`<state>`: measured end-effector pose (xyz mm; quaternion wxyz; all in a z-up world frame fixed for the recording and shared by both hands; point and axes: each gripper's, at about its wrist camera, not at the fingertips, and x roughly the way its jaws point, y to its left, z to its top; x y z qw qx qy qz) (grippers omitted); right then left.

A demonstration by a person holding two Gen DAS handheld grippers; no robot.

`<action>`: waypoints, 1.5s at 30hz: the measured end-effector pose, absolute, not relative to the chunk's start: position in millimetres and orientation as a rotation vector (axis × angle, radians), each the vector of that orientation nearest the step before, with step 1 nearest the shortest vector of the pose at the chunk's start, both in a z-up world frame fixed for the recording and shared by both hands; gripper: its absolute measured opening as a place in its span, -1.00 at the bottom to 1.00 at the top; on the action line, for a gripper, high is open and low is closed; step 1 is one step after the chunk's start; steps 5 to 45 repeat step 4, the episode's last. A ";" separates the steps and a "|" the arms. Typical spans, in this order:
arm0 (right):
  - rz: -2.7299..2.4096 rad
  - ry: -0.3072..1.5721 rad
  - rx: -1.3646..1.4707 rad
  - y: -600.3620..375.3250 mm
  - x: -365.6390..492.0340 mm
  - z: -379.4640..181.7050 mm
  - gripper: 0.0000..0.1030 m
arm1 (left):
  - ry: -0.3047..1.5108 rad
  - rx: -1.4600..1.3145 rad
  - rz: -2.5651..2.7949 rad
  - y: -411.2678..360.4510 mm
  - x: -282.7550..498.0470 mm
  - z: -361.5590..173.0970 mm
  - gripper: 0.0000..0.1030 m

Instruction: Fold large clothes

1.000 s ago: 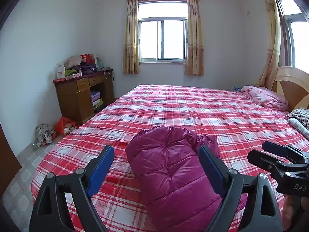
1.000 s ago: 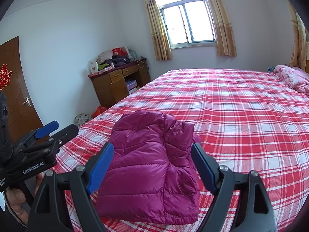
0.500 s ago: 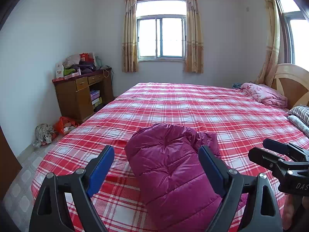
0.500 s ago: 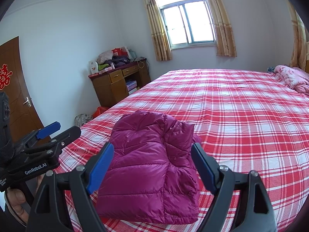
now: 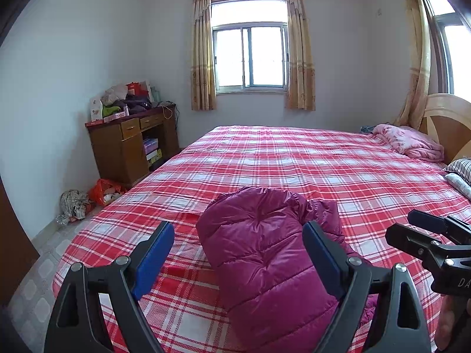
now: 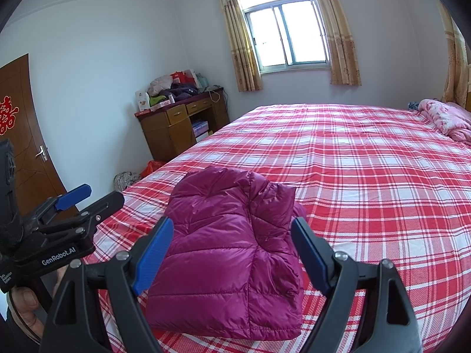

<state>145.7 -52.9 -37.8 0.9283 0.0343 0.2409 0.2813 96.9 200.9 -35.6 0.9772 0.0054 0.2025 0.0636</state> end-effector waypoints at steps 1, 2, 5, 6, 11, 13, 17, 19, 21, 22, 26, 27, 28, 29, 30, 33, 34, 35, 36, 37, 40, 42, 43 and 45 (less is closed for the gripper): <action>0.576 0.494 0.069 -53.0 145.4 -37.9 0.64 | 0.405 0.014 0.129 200.5 96.7 -35.7 0.73; 0.577 0.496 0.069 -53.8 146.8 -38.4 0.64 | 0.404 0.014 0.127 200.3 96.2 -35.7 0.73; 0.577 0.498 0.067 -54.4 147.1 -39.0 0.64 | 0.405 0.011 0.119 199.9 96.4 -35.4 0.73; 0.577 0.498 0.067 -54.4 147.1 -39.0 0.64 | 0.405 0.011 0.119 199.9 96.4 -35.4 0.73; 0.577 0.498 0.067 -54.4 147.1 -39.0 0.64 | 0.405 0.011 0.119 199.9 96.4 -35.4 0.73; 0.577 0.498 0.067 -54.4 147.1 -39.0 0.64 | 0.405 0.011 0.119 199.9 96.4 -35.4 0.73; 0.577 0.498 0.067 -54.4 147.1 -39.0 0.64 | 0.405 0.011 0.119 199.9 96.4 -35.4 0.73; 0.577 0.498 0.067 -54.4 147.1 -39.0 0.64 | 0.405 0.011 0.119 199.9 96.4 -35.4 0.73; 0.577 0.498 0.067 -54.4 147.1 -39.0 0.64 | 0.405 0.011 0.119 199.9 96.4 -35.4 0.73; 0.577 0.498 0.067 -54.4 147.1 -39.0 0.64 | 0.405 0.011 0.119 199.9 96.4 -35.4 0.73; 0.577 0.498 0.067 -54.4 147.1 -39.0 0.64 | 0.405 0.011 0.119 199.9 96.4 -35.4 0.73; 0.577 0.498 0.067 -54.4 147.1 -39.0 0.64 | 0.405 0.011 0.119 199.9 96.4 -35.4 0.73; 0.577 0.498 0.067 -54.4 147.1 -39.0 0.64 | 0.405 0.011 0.119 199.9 96.4 -35.4 0.73; 0.577 0.498 0.067 -54.4 147.1 -39.0 0.64 | 0.405 0.011 0.119 199.9 96.4 -35.4 0.73; 0.577 0.498 0.067 -54.4 147.1 -39.0 0.64 | 0.405 0.011 0.119 199.9 96.4 -35.4 0.73; 0.577 0.498 0.067 -54.4 147.1 -39.0 0.64 | 0.405 0.011 0.119 199.9 96.4 -35.4 0.73; 0.577 0.498 0.067 -54.4 147.1 -39.0 0.64 | 0.405 0.011 0.119 199.9 96.4 -35.4 0.73; 0.577 0.498 0.067 -54.4 147.1 -39.0 0.64 | 0.405 0.011 0.119 199.9 96.4 -35.4 0.73; 0.577 0.498 0.067 -54.4 147.1 -39.0 0.64 | 0.405 0.011 0.119 199.9 96.4 -35.4 0.73; 0.577 0.498 0.067 -54.4 147.1 -39.0 0.64 | 0.405 0.011 0.119 199.9 96.4 -35.4 0.73; 0.577 0.498 0.067 -54.4 147.1 -39.0 0.64 | 0.405 0.011 0.119 199.9 96.4 -35.4 0.73; 0.577 0.498 0.067 -54.4 147.1 -39.0 0.64 | 0.405 0.011 0.119 199.9 96.4 -35.4 0.73; 0.577 0.498 0.067 -54.4 147.1 -39.0 0.64 | 0.405 0.011 0.119 199.9 96.4 -35.4 0.73; 0.577 0.498 0.067 -54.4 147.1 -39.0 0.64 | 0.405 0.011 0.119 199.9 96.4 -35.4 0.73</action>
